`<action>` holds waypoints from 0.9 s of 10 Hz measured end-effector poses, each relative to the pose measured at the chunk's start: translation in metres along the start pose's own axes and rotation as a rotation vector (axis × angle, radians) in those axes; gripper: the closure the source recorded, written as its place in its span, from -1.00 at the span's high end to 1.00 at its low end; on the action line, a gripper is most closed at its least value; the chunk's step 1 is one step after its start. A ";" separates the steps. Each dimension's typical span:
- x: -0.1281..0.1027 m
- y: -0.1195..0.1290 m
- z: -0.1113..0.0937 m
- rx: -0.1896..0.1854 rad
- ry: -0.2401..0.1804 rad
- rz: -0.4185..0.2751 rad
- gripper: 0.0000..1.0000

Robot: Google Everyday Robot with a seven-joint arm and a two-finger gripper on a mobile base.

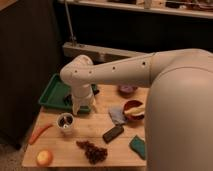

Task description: Place pepper in purple bowl

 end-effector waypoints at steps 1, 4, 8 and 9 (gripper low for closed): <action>0.000 0.000 0.000 0.000 0.000 0.000 0.30; 0.000 0.000 0.000 0.000 0.000 0.000 0.30; 0.002 0.006 -0.002 -0.012 0.004 -0.027 0.30; 0.005 0.018 -0.002 -0.024 0.002 -0.053 0.30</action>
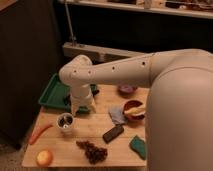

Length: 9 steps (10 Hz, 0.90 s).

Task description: Place pepper in purple bowl

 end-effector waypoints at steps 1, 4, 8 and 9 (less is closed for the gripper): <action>0.006 0.022 0.000 -0.011 -0.003 -0.031 0.30; 0.041 0.092 0.007 -0.022 0.001 -0.103 0.30; 0.078 0.183 0.020 -0.006 0.002 -0.212 0.30; 0.080 0.200 0.023 0.004 -0.003 -0.240 0.30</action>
